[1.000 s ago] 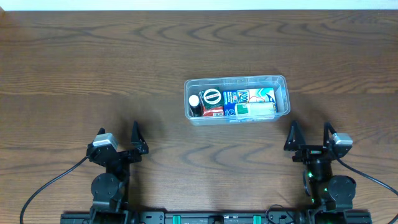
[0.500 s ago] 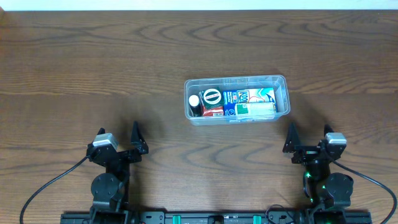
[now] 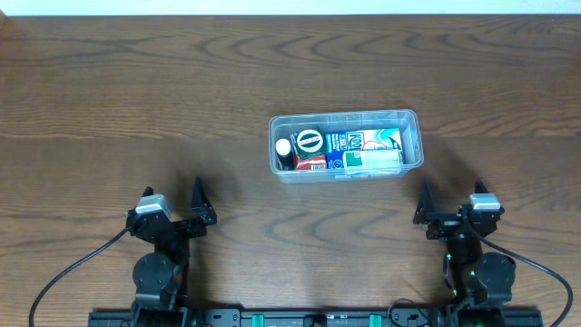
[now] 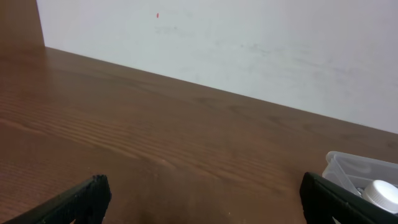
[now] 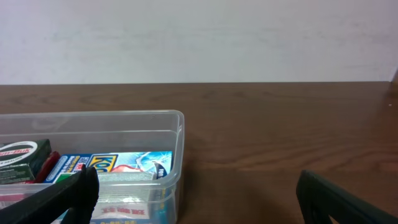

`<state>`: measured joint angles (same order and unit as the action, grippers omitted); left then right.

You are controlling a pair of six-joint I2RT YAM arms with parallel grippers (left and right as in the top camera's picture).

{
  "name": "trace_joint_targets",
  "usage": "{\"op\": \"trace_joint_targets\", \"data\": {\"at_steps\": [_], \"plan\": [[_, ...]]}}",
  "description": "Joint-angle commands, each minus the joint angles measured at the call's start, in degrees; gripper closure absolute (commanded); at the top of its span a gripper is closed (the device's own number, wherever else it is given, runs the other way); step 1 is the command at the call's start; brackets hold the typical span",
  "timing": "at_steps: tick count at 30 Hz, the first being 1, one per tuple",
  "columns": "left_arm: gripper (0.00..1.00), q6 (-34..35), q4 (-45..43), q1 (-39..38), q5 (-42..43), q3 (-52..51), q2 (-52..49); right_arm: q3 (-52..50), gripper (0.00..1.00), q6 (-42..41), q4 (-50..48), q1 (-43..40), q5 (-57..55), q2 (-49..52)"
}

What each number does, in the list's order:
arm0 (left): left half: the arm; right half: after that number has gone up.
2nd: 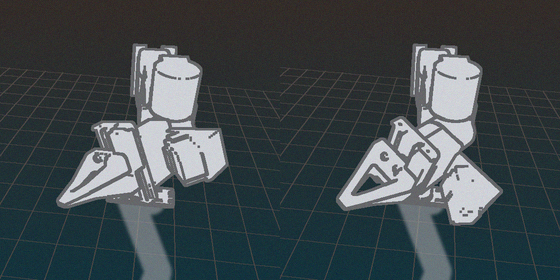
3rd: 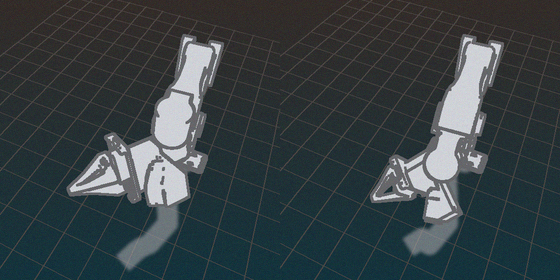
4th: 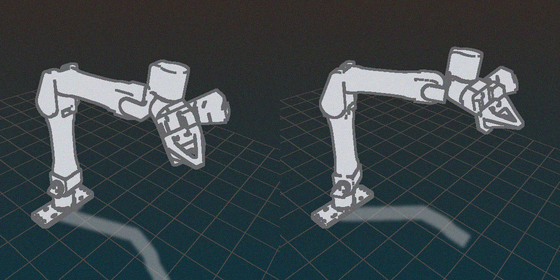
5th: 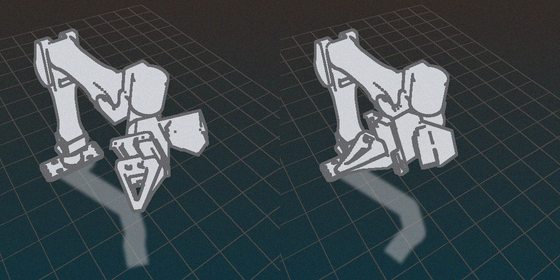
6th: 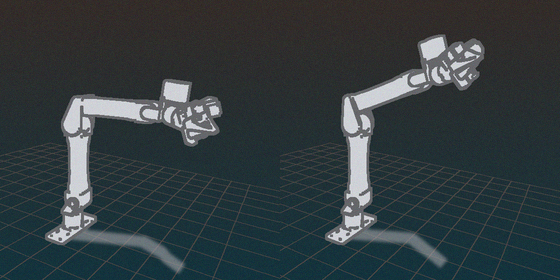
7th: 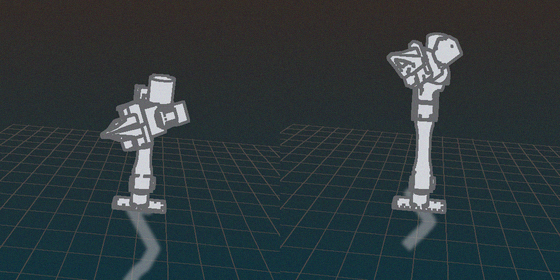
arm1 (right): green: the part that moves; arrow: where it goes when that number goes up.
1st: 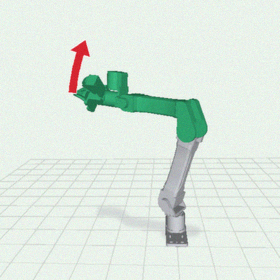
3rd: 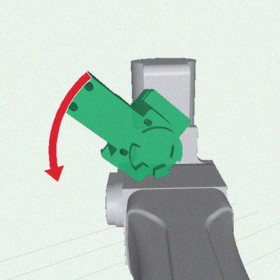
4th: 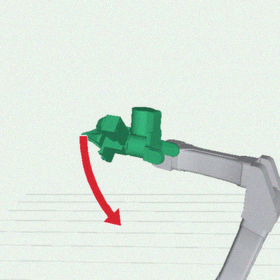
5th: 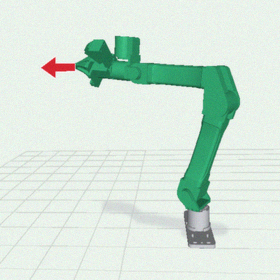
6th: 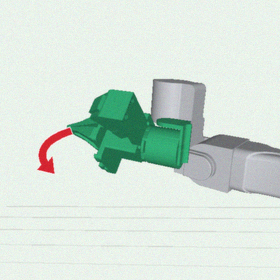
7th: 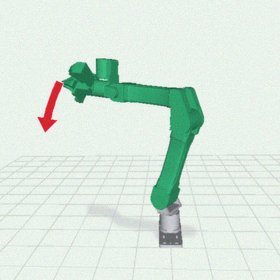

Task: Pack container

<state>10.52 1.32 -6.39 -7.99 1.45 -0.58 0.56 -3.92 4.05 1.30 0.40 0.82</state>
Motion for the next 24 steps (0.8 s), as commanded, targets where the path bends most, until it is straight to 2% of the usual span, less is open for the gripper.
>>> {"op": "trace_joint_targets", "data": {"at_steps": [1,24], "plan": [[0.02,0.1,2.1,0.4,-1.5,-1.2,0.3,-0.3,0.01,1.0,0.2,-0.2,-0.2,-0.5],[0.02,0.1,2.1,0.4,-1.5,-1.2,0.3,-0.3,0.01,1.0,0.2,1.0,-0.2,-0.5]]}}
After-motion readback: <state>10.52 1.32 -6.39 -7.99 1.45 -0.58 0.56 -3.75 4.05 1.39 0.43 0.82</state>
